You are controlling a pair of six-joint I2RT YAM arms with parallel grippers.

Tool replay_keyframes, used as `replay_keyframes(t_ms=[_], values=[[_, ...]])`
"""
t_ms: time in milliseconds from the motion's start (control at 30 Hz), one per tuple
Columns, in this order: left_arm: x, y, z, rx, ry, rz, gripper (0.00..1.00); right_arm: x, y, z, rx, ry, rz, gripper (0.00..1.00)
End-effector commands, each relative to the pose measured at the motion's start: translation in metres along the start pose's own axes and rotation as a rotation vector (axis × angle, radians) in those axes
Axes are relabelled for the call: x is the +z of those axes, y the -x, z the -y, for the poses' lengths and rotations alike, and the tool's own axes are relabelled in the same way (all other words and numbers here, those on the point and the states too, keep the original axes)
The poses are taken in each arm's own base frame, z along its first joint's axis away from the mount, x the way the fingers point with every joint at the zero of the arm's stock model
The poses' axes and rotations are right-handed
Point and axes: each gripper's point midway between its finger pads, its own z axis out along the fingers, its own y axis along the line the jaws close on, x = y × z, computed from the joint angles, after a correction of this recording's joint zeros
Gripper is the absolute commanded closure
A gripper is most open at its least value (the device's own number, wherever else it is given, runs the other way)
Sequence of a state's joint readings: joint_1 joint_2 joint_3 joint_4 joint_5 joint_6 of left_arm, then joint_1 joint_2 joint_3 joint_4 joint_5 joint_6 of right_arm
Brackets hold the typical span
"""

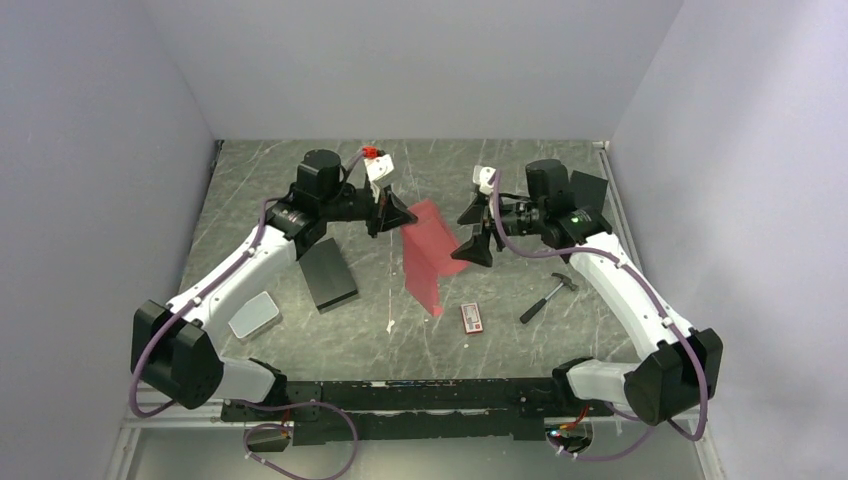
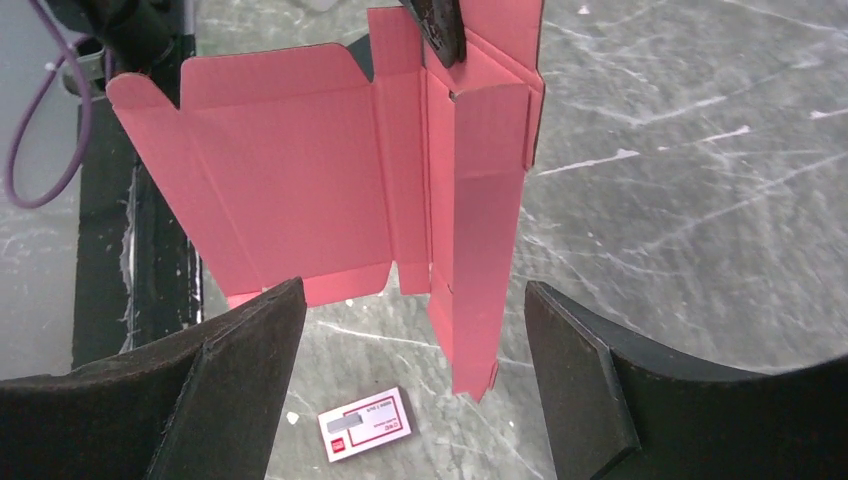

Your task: Fold the paper box

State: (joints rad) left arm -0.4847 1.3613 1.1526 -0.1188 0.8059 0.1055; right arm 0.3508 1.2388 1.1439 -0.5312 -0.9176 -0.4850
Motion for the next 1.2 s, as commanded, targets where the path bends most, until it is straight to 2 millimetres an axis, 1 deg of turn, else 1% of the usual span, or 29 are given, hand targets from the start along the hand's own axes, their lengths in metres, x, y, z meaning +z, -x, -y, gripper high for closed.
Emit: replay_keyframes(t_ms=[0, 100, 200, 267, 400, 533, 633, 700, 800, 867, 933, 1067, 1167], values=[[-0.007, 0.027, 0.03, 0.11, -0.129, 0.061, 1.0, 0.005, 0.02, -0.009, -0.128, 0.07, 0.076, 0.16], [-0.009, 0.027, 0.033, 0.107, -0.134, 0.06, 1.0, 0.005, 0.018, -0.007, -0.118, 0.056, 0.074, 0.16], [-0.009, 0.027, 0.035, 0.092, -0.133, 0.068, 1.0, 0.008, 0.011, -0.002, -0.096, 0.035, 0.066, 0.16], [-0.01, 0.028, 0.038, 0.089, -0.145, 0.078, 1.0, 0.011, 0.008, -0.004, -0.085, 0.048, 0.069, 0.17], [-0.013, 0.024, 0.042, 0.095, -0.15, 0.074, 1.0, 0.006, 0.014, -0.019, -0.054, 0.141, 0.099, 0.18], [-0.016, 0.024, 0.043, 0.089, -0.136, 0.077, 1.0, -0.001, 0.02, -0.026, -0.022, 0.158, 0.139, 0.19], [-0.016, 0.023, 0.044, 0.049, -0.134, 0.078, 1.0, -0.002, 0.024, -0.027, 0.001, 0.149, 0.152, 0.19], [-0.016, 0.022, 0.047, 0.027, -0.143, 0.078, 1.0, -0.003, 0.028, -0.022, 0.031, 0.129, 0.157, 0.19], [-0.015, 0.017, 0.049, 0.023, -0.143, 0.077, 1.0, -0.009, 0.042, -0.02, 0.12, 0.147, 0.205, 0.19], [-0.014, 0.013, 0.05, 0.039, -0.131, 0.066, 1.0, -0.014, 0.053, -0.02, 0.225, 0.167, 0.243, 0.19], [-0.01, 0.01, 0.053, 0.055, -0.13, 0.051, 1.0, -0.015, 0.059, -0.015, 0.347, 0.161, 0.267, 0.19], [-0.005, 0.008, 0.054, 0.084, -0.111, 0.035, 1.0, -0.005, 0.056, -0.001, 0.507, 0.161, 0.279, 0.2], [-0.002, 0.008, 0.054, 0.099, -0.1, 0.035, 1.0, 0.001, 0.049, 0.004, 0.557, 0.162, 0.27, 0.21]])
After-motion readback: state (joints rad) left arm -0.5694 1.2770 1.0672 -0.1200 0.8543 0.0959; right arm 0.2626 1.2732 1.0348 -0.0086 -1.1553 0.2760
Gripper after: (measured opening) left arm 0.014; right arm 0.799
